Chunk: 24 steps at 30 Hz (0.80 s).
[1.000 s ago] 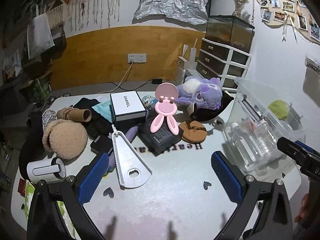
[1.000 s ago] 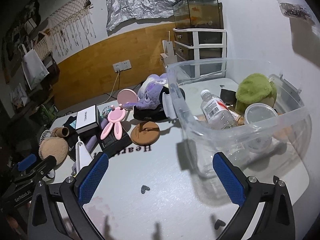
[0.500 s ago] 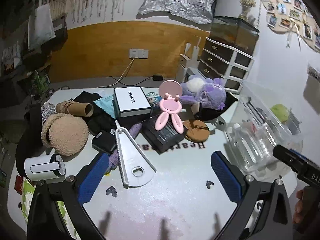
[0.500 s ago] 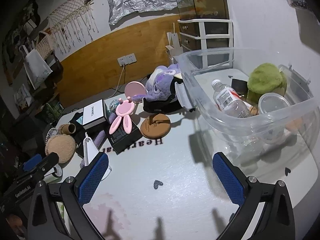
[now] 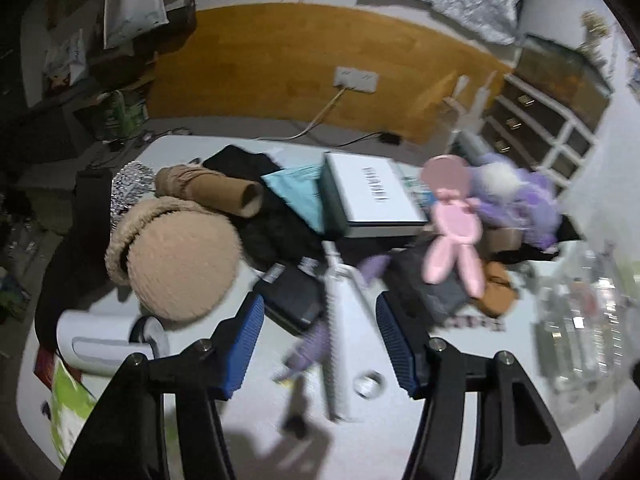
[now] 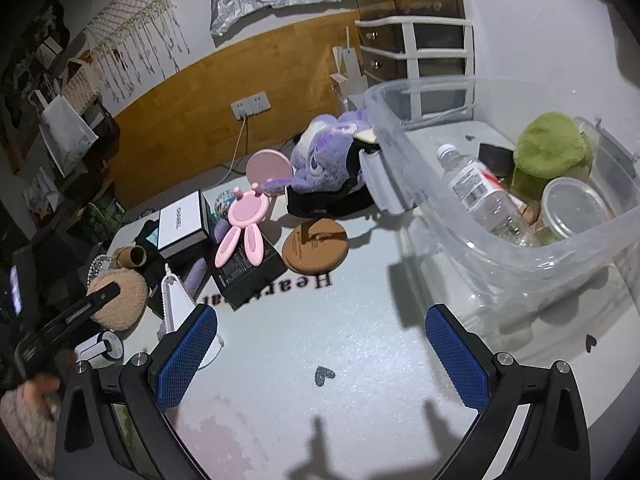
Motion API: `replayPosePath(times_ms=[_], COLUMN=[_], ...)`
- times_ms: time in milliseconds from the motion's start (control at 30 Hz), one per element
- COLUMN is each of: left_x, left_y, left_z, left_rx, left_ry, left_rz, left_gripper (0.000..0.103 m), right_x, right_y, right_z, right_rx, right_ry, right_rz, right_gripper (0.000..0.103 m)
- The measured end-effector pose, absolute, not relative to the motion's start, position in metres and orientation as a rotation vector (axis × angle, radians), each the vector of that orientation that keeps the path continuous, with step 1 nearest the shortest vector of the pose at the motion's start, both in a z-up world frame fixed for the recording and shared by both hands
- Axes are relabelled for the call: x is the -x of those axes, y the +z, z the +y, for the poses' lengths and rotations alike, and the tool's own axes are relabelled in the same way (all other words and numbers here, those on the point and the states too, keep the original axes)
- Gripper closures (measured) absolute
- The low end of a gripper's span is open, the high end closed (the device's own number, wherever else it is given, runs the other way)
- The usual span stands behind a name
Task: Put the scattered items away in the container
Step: 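Move the left tool down onto the black case and grasp it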
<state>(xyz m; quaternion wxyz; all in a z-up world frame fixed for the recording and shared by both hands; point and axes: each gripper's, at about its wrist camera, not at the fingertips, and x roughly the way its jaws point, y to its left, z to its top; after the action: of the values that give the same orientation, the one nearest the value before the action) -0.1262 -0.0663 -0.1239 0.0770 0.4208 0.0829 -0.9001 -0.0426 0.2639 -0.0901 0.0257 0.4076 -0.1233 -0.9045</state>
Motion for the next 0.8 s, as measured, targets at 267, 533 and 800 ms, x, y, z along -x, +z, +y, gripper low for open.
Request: replayPosePath(times_ms=[267,533,800], left_x=[0.195,0.228,0.221], left_y=[-0.176,-0.21,-0.219], left_z=[-0.09,-0.085,-0.084], left_rx=[-1.403,-1.503,-1.52], left_ry=[-2.539,-2.474,-2.479], left_rz=[0.223,0.163,0.06], left_gripper=[0.065,0.065,0.065], right_x=[0.049,0.05,0.051], right_y=[-0.099,-0.106,-0.108], right_z=[0.268,0.277,0.273], right_rx=[-1.326,-1.378,-1.386], right_ry=[-2.775,-2.78,-2.752], right_rz=[-0.419,-0.493,-0.48], right_gripper=[0.0,0.0,0.0])
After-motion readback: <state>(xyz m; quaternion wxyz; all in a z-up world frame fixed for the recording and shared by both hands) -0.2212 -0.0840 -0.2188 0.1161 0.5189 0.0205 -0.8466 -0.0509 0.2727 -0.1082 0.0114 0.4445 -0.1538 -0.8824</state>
